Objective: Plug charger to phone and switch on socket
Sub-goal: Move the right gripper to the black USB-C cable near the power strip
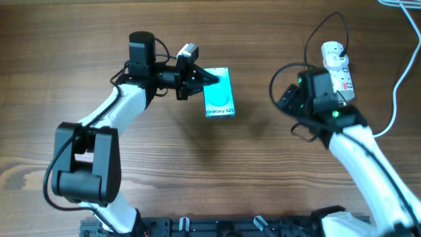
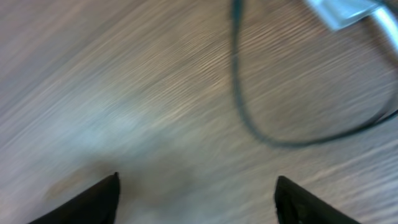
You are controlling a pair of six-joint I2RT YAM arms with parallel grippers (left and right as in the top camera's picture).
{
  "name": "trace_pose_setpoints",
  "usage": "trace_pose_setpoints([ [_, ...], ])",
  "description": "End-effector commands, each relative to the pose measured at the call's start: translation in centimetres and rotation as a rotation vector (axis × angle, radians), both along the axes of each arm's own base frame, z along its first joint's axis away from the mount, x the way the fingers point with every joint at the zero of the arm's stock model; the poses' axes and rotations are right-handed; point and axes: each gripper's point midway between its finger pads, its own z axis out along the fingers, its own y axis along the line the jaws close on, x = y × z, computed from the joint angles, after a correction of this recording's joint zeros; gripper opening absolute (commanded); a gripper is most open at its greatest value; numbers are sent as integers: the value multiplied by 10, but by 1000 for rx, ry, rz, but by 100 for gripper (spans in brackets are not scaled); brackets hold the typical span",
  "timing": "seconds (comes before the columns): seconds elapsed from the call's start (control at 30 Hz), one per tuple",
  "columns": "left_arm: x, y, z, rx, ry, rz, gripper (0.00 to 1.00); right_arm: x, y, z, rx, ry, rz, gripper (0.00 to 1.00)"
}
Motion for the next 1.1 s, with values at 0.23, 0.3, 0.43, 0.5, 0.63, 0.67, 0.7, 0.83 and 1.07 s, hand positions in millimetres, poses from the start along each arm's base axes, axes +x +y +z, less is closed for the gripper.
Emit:
trace_pose_setpoints([
  [0.23,2,1,2,-24,-47,-24,4,81,-73,-83,-74,45,-150,66],
  [0.3,2,1,2,-24,-48,-23,4,89,-76,-95,-74,37,-159,66],
  [0.43,2,1,2,-24,-48,-23,4,105,-76,-113,-71,5,-160,64],
  [0.5,2,1,2,-24,-48,-23,4,106,-76,-121,-71,10,-159,60],
  [0.63,2,1,2,-24,-48,-23,4,104,-72,-134,-88,44,-96,47],
  [0.67,2,1,2,-24,-48,-23,4,105,-69,-136,-87,46,-59,42],
  [0.7,2,1,2,-24,-48,-23,4,105,-64,-140,-81,54,-12,36],
  [0.83,3,2,2,-24,-48,-20,4,113,-30,-144,-12,22,237,22],
  [1.07,17,26,2,-22,-48,47,4,85,49,-150,30,80,568,13],
])
